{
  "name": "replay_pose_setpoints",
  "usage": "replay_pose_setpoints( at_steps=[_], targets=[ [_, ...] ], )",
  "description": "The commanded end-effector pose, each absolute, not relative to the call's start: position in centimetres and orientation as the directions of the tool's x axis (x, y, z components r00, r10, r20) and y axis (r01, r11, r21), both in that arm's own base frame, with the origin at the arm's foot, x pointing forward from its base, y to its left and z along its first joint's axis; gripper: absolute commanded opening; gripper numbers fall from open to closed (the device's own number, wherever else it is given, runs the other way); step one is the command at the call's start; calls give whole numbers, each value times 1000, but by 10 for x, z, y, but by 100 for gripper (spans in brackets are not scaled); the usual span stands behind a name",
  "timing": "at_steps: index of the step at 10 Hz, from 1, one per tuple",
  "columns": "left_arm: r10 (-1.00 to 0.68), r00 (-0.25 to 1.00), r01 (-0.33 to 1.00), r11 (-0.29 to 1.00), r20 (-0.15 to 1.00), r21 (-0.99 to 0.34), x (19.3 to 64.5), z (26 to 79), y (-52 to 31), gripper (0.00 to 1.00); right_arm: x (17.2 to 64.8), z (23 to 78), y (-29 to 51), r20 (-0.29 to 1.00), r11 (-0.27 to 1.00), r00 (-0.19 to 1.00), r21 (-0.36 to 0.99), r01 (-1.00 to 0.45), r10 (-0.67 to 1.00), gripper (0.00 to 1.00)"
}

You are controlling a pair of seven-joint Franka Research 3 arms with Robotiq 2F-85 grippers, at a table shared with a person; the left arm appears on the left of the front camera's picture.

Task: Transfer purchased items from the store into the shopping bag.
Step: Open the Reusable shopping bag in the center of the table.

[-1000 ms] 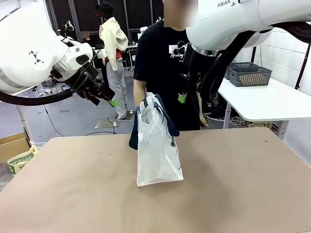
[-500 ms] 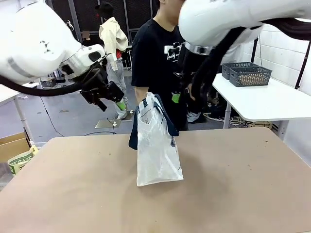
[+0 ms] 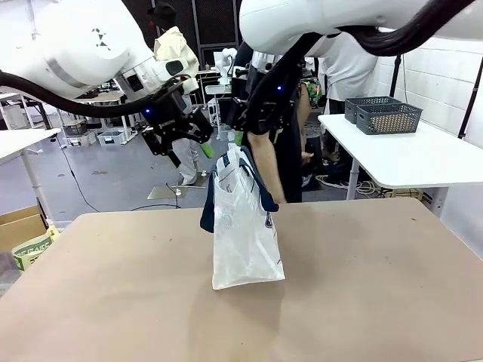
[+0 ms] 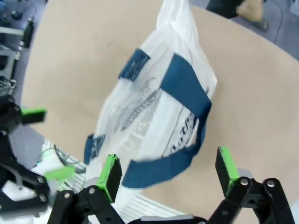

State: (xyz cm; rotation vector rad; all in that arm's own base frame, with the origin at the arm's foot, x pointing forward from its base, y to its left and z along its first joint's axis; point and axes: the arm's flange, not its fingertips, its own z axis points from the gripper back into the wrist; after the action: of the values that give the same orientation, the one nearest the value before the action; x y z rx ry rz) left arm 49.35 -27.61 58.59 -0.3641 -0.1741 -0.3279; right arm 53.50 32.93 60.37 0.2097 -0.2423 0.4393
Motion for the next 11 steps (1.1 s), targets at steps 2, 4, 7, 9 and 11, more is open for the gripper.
replay_pose_setpoints(
  at_steps=[2, 4, 7, 9, 11],
  targets=[
    [-283, 945, 326, 859, 165, -394, 505, 577, -287, 100, 558, 600, 352, 237, 918, 911, 133, -374, 337, 100],
    [-285, 950, 313, 853, 131, -418, 506, 568, -288, 100, 568, 585, 349, 206, 930, 931, 154, -334, 300, 100],
    [-277, 954, 297, 844, 110, -447, 507, 555, -286, 100, 574, 568, 339, 163, 940, 950, 175, -294, 267, 100],
    [-267, 960, 274, 847, 81, -455, 507, 541, -286, 100, 574, 555, 335, 120, 944, 959, 182, -275, 256, 100],
    [-258, 964, 259, 854, 65, -451, 507, 527, -292, 100, 571, 548, 333, 90, 941, 960, 192, -278, 265, 100]
  ],
)
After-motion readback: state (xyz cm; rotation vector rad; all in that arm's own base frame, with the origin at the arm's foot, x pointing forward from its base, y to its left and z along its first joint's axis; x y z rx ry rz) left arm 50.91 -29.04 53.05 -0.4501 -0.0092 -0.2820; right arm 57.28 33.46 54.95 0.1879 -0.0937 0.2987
